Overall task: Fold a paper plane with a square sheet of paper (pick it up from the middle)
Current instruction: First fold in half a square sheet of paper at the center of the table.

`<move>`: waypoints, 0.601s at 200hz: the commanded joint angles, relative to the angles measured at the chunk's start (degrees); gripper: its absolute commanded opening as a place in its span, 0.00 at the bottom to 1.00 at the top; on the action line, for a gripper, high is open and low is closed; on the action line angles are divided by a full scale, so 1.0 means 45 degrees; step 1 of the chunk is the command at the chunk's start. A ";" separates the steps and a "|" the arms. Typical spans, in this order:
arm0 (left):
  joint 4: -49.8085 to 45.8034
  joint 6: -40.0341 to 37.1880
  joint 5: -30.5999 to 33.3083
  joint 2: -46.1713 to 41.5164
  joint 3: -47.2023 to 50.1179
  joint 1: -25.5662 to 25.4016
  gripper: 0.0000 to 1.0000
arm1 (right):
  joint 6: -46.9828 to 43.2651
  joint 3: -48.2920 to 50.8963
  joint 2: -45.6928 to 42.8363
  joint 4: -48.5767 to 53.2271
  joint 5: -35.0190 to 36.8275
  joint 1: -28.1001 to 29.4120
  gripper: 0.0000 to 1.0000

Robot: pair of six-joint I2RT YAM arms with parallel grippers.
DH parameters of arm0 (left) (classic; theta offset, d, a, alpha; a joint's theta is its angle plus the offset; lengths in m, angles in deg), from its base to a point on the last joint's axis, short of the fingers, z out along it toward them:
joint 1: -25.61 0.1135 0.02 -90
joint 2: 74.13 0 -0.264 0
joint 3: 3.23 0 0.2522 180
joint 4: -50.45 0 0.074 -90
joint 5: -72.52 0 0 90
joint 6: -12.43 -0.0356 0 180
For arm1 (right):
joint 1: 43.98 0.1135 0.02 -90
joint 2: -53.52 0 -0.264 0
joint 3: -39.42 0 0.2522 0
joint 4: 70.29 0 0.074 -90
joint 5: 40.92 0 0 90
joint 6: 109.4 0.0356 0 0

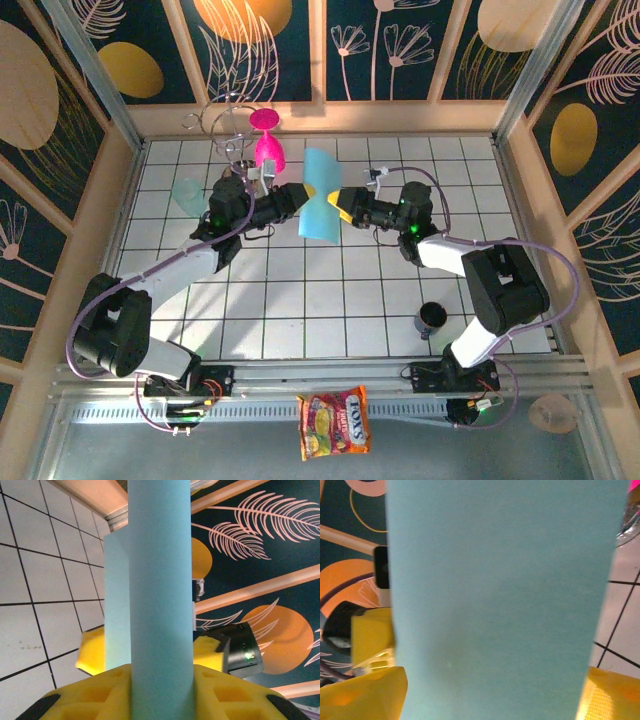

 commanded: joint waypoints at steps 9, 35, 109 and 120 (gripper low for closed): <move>-0.0419 -0.0287 0.0132 -0.0096 0.0207 0.0209 0.32 | -0.0011 -0.0128 -0.0390 -0.0507 -0.0109 -0.0104 0.75; -0.0460 -0.0287 0.0113 -0.0021 0.0166 0.0272 0.32 | -0.1165 -0.0158 -0.0959 0.1151 0.0423 -0.0143 0.68; -0.1124 -0.0653 0.0288 0.0023 0.0039 0.0349 0.32 | -0.1645 -0.0302 -0.1320 0.2177 0.0572 -0.0452 0.36; -0.1273 -0.0736 0.0345 0.0023 0.0010 0.0348 0.32 | -0.1668 -0.0363 -0.1299 0.2349 0.0552 -0.0459 0.30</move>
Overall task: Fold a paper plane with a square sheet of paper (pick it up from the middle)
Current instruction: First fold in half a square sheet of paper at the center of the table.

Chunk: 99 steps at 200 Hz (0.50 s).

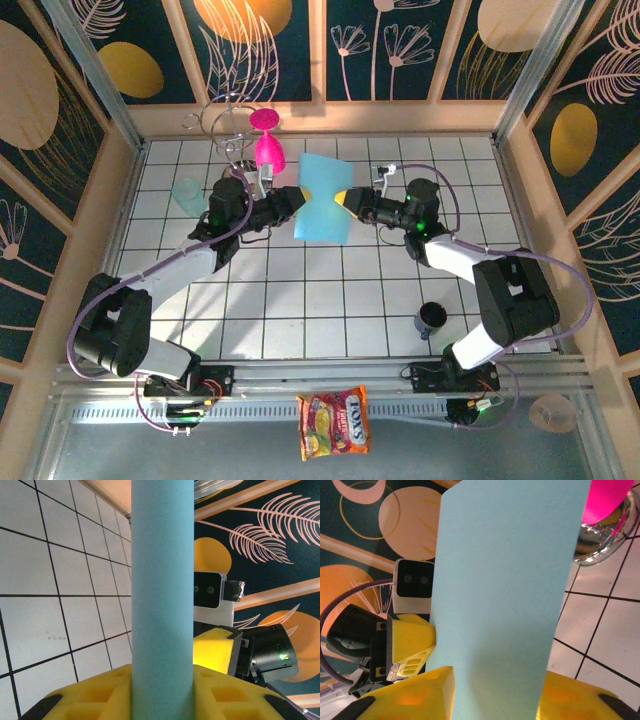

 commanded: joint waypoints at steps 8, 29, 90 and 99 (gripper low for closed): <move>-0.0415 -0.0445 0.0226 0.0027 -0.0126 0.0133 0.32 | -0.0302 -0.0409 -0.0247 0.0450 -0.0011 -0.0092 0.25; -0.0632 -0.0595 0.0347 0.0079 -0.0126 0.0139 0.34 | -0.0420 -0.0602 -0.0200 0.1056 0.0088 -0.0092 0.07; -0.3586 -0.2759 0.2672 -0.0191 -0.0185 0.0360 0.79 | -0.1352 -0.0846 -0.0878 0.3570 0.0407 -0.0858 0.00; -0.4096 -0.3232 0.3419 -0.0344 -0.0169 0.0458 0.83 | -0.1877 -0.1029 -0.1178 0.4579 0.0545 -0.1048 0.00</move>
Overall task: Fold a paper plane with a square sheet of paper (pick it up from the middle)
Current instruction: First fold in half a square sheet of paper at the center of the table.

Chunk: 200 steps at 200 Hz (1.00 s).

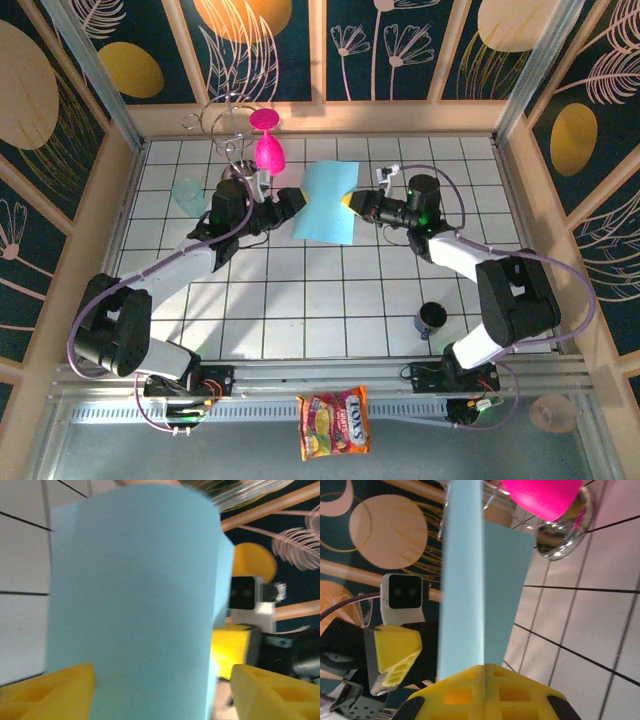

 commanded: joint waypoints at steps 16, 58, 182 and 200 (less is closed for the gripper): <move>-0.2836 -0.2117 0.2962 -0.0652 -0.0106 0.0390 0.90 | -0.2257 -0.1147 -0.1503 0.4054 0.0684 -0.0708 0.00; -0.3004 -0.2545 0.3796 -0.1110 0.0333 0.0466 0.99 | -0.3601 -0.2770 -0.1984 0.7799 0.1784 -0.0624 0.00; 0.0030 -0.0903 0.1218 -0.0252 0.2692 0.0437 0.94 | 0.0249 -0.2857 0.3453 0.3220 0.1543 0.2671 0.00; -0.0020 -0.0913 0.1015 0.0131 0.2720 0.0442 0.89 | 0.0753 -0.2440 0.3942 0.2210 0.1383 0.2671 0.00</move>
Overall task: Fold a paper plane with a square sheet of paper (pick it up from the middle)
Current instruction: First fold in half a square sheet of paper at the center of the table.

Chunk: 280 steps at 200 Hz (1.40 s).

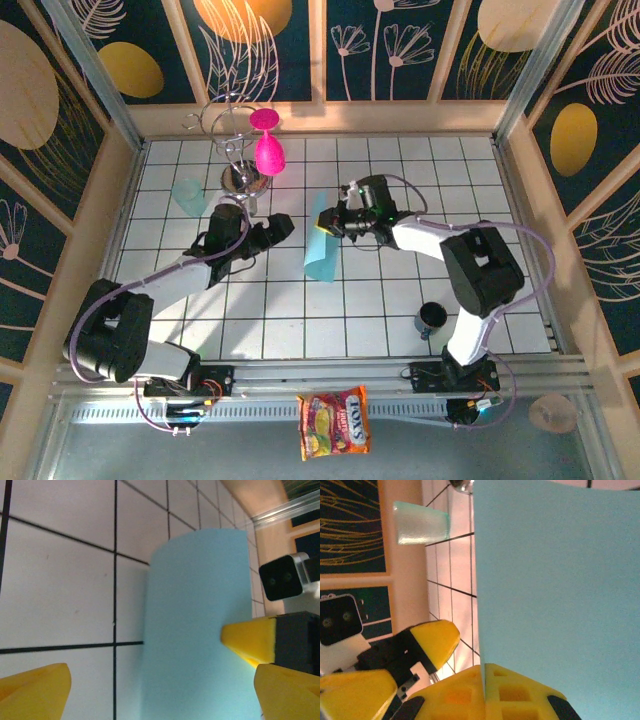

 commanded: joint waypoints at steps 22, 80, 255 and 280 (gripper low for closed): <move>0.0482 0.0132 -0.0768 0.0880 0.0136 0.0009 0.84 | 0.1580 0.1187 0.0680 -0.3240 -0.0586 0.0087 0.00; -0.0616 -0.0409 -0.0102 0.1892 -0.0543 -0.0619 0.74 | 0.0895 0.1423 0.1184 -0.2537 -0.0088 0.0087 0.00; -0.3248 -0.1296 0.1509 0.4954 -0.3462 -0.1790 0.45 | 0.0491 0.1128 0.2115 -0.2327 -0.0547 -0.0342 0.00; -0.3309 -0.1237 0.1690 0.5187 -0.3443 -0.1808 0.41 | 0.0368 0.1121 0.2009 -0.2082 -0.0463 -0.0372 0.05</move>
